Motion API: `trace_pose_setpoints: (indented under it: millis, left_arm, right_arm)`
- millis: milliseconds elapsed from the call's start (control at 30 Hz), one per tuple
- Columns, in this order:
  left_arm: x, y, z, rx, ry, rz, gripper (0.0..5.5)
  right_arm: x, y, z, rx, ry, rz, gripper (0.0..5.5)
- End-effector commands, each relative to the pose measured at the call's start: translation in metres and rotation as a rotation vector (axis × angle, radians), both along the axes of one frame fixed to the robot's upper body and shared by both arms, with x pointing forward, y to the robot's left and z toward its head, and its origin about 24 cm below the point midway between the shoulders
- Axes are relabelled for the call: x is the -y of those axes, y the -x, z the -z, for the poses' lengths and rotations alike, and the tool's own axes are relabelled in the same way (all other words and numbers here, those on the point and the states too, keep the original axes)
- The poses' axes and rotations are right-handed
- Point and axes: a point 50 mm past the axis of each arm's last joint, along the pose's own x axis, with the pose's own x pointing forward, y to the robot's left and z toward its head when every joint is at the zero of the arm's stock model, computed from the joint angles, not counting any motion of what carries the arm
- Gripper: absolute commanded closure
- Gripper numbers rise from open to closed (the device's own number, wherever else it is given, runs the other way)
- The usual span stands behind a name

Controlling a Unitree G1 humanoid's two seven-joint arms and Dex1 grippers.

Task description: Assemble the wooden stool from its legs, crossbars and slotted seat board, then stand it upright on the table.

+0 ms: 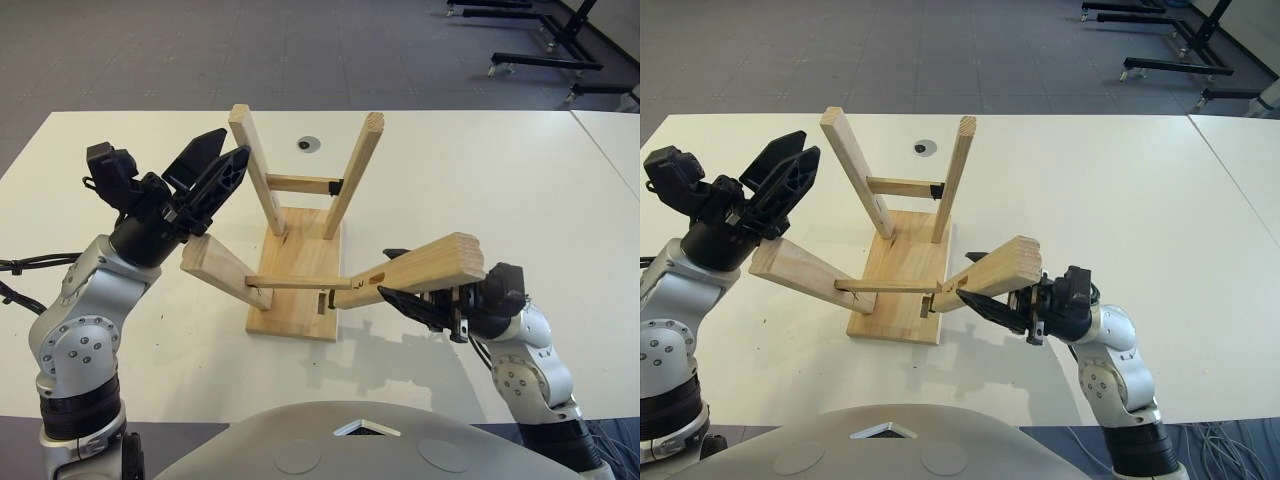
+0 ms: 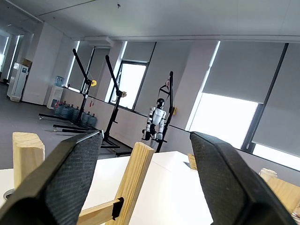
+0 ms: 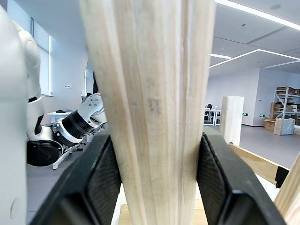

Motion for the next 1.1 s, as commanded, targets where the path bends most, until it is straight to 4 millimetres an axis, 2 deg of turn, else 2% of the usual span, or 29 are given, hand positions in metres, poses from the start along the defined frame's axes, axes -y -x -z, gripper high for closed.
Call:
trace_pose_setpoints:
  millis: [33, 267, 533, 1100]
  left_arm:
    - [0.003, 0.000, 0.004, -0.024, -0.028, 0.006, 2.10]
    - [0.002, 0.000, 0.005, -0.022, -0.033, 0.006, 2.10]
    - [0.002, 0.000, 0.006, -0.016, -0.040, -0.001, 2.10]
    - [0.003, 0.006, 0.009, -0.019, -0.042, -0.026, 2.10]
  right_arm:
    - [-0.006, -0.007, 0.001, 0.000, -0.013, 0.004, 3.43]
    - [-0.014, -0.007, 0.006, -0.028, 0.000, -0.030, 3.43]
    - [-0.012, -0.006, 0.015, -0.055, 0.082, -0.086, 3.43]
    - [-0.013, -0.003, 0.015, -0.085, 0.117, -0.134, 3.43]
